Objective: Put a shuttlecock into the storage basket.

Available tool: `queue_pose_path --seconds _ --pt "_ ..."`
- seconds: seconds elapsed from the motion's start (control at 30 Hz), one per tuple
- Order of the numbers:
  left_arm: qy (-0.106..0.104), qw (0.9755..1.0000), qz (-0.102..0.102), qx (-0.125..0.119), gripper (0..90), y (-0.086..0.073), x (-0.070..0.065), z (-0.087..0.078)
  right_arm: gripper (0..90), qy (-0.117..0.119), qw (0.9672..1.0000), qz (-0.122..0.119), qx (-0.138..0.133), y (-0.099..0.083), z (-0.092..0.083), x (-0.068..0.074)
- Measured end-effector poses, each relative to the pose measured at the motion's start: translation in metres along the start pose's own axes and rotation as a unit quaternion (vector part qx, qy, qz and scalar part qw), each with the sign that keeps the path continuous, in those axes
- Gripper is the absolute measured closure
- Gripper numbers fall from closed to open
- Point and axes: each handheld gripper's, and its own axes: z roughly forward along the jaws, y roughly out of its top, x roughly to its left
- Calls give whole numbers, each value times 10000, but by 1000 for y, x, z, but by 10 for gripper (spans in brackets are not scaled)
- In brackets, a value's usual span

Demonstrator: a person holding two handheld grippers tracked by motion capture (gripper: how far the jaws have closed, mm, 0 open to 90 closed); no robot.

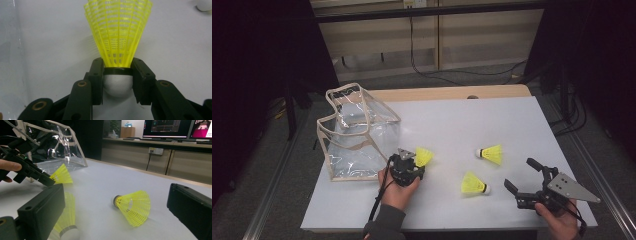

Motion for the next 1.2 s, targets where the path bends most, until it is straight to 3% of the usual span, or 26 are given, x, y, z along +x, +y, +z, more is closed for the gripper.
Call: queue_pose_path --seconds 0.37,0.57,1.2 --pt "-281 9995 -109 -85 646 7 0 -8 15 7 10000 35 26 -1 0 -1" --pt "-432 9990 -60 -50 646 11 -2 -15 15 -11 10000 12 15 -1 0 -1" --pt "-636 9980 -47 -23 647 23 -5 -25 14 3 10000 43 30 -2 0 -1"
